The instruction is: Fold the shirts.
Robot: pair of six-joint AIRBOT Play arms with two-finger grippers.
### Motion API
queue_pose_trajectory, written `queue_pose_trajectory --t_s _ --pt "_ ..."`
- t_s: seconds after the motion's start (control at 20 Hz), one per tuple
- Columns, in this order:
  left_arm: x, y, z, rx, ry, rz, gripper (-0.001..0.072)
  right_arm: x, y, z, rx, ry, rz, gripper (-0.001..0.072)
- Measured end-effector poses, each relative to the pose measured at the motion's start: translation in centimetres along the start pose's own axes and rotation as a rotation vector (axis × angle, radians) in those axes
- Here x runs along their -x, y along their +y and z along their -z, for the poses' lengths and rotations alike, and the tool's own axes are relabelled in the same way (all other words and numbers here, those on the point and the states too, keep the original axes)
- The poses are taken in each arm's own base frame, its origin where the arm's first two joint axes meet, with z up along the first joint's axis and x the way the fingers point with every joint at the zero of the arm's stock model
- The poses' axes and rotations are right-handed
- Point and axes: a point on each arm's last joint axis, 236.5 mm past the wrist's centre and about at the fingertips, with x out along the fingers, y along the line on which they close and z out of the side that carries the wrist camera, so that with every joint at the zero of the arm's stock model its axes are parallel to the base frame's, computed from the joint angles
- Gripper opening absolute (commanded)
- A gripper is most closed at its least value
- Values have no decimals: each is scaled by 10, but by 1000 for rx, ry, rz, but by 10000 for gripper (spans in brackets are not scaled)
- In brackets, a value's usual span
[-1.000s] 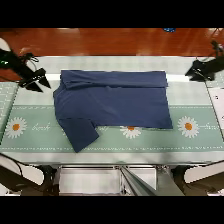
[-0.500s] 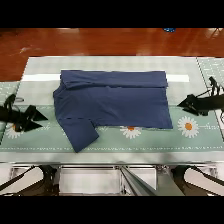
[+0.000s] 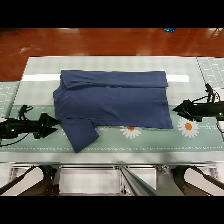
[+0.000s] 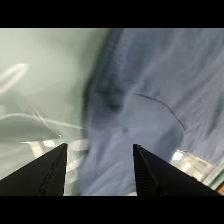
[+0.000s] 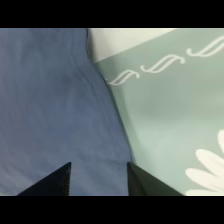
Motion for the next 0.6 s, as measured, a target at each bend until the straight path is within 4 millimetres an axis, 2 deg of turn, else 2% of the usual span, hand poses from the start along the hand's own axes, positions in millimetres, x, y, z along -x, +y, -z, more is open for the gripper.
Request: queue_pose_trajectory --t_s 0.1,0.15,0.2,0.25,0.35,0.45,0.6 --pt "-14 -5 12 -7 54 0 493 4 -2 -6 -30 -27 -10 405" --pt "-21 -5 16 -13 74 -7 363 8 -6 -11 -51 -54 -12 405" --pt "-27 -4 18 -18 86 -18 71 14 -11 -16 -76 -80 -10 405" --pt "-32 0 20 -29 95 -38 14 20 -17 -19 -95 -100 -4 405" --pt "-37 -2 22 -44 110 -38 14 29 -30 -15 -123 -102 14 404" --pt "-38 -3 22 -76 116 -45 14 29 -40 4 -147 -48 32 404" --pt "-38 -5 20 -103 119 -49 14 17 -46 35 -196 34 18 404"
